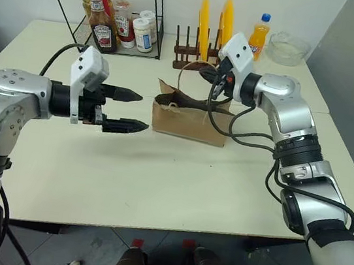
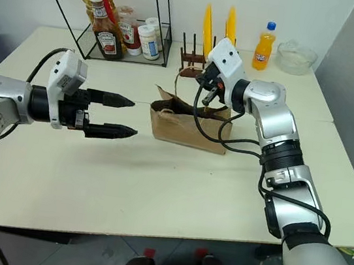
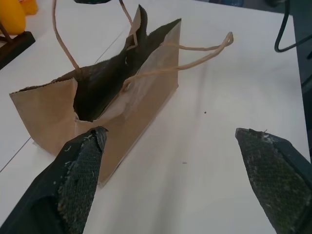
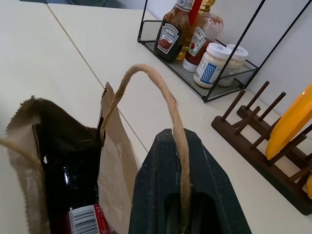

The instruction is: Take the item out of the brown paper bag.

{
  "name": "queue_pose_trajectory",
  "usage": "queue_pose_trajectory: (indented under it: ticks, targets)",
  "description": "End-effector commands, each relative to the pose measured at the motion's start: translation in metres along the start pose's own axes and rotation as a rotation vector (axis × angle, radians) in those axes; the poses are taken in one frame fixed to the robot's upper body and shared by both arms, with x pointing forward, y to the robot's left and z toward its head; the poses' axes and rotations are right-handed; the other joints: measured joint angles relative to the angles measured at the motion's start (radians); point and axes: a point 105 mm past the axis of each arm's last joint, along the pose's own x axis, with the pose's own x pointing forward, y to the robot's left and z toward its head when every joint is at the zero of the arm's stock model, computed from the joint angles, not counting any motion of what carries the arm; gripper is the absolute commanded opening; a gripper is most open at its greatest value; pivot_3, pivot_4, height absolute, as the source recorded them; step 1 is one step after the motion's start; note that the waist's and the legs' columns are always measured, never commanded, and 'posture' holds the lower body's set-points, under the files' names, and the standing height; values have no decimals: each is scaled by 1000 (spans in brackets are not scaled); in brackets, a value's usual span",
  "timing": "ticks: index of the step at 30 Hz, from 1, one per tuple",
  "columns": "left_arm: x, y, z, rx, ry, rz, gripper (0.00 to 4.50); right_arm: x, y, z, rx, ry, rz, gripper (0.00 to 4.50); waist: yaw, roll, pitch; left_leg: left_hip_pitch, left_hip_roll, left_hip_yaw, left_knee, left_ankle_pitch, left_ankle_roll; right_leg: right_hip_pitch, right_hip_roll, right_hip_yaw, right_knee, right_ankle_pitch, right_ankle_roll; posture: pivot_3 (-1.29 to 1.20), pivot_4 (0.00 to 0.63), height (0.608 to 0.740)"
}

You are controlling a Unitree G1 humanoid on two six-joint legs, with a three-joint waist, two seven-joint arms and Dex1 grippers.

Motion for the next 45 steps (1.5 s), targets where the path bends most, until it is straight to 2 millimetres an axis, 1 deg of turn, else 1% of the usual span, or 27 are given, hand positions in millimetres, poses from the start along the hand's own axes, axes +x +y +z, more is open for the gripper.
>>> queue_pose_trajectory:
  ticks: [1,4,7,9,12,14,17,18,20,21,24,25,30,35,39,42,45]
  targets:
    - [-13,9,39,42,-117,29,4481,-12,7,33,-32,-66,48,0,3,-1,0,0,0,0,0,0,0,0,0,0,0,0,0,0,150,740]
    - [-19,14,55,45,-172,39,4481,-21,20,45,-1,-78,108,0,4,-1,0,0,0,0,1,0,0,0,0,0,1,0,0,0,150,740]
    - [-11,10,57,51,-178,8,4481,-27,31,56,39,-88,151,0,3,-1,1,1,0,0,1,0,0,0,0,0,2,0,0,0,150,740]
    - [-3,6,52,53,-168,-16,4481,-29,37,60,62,-87,170,0,5,-1,1,1,0,-1,2,0,0,0,0,0,3,0,0,0,150,740]
    - [7,2,43,51,-154,-42,4481,-30,42,60,94,-76,181,0,4,-1,1,1,0,-1,5,0,-1,0,0,0,7,0,0,0,150,740]
    - [20,-9,30,73,-102,-89,4481,-31,45,59,133,-68,188,0,4,-1,1,1,0,-1,8,0,0,0,0,0,9,0,0,0,150,740]
    - [33,-20,16,80,-68,-126,4481,-33,47,60,165,-60,191,0,4,-1,1,1,-1,-1,11,0,1,0,0,0,12,0,0,0,150,740]
    - [37,-22,13,79,-66,-130,4481,-33,48,61,172,-57,190,0,4,-1,1,0,-1,-2,12,0,1,0,0,0,12,0,0,0,150,740]
    - [46,-32,9,87,-52,-170,4481,-34,48,61,190,-50,187,0,4,-1,1,0,-1,-2,14,-1,2,1,0,0,13,0,0,0,150,740]
    - [52,-33,7,91,-49,-167,4481,-35,49,62,205,-49,188,0,4,-1,1,0,-1,-2,15,-1,2,1,0,0,13,0,0,0,150,740]
    - [70,-28,3,113,-52,-114,4481,-37,52,67,232,-49,196,0,5,-1,1,0,-1,-2,15,-1,2,1,0,0,14,0,1,0,150,740]
    - [72,-27,2,119,-54,-99,4481,-37,53,67,236,-48,196,0,5,-1,1,0,-2,-2,15,-1,2,1,0,0,14,0,1,0,150,740]
    - [99,-26,-8,164,-55,-21,4481,-39,55,72,270,-51,195,0,6,-1,1,0,-1,-2,15,-1,2,1,0,1,14,0,1,0,150,740]
    - [118,-27,-21,297,-22,53,4481,-39,53,68,285,-43,171,0,6,-1,0,0,-2,-2,15,-1,2,1,0,1,14,0,1,0,150,740]
    - [130,-19,-31,385,15,125,4481,-37,50,67,293,-43,156,0,8,-1,0,0,-2,-2,15,-1,3,1,0,1,14,0,1,0,150,740]
    - [137,-13,-31,373,0,178,4481,-36,50,67,292,-44,155,0,8,-1,0,1,-2,-2,15,-1,3,1,0,1,14,1,1,0,150,740]
    - [143,-14,-35,329,4,197,4481,-36,51,67,291,-44,154,0,9,-1,0,1,-3,-2,16,-1,3,2,0,1,14,1,2,0,150,740]
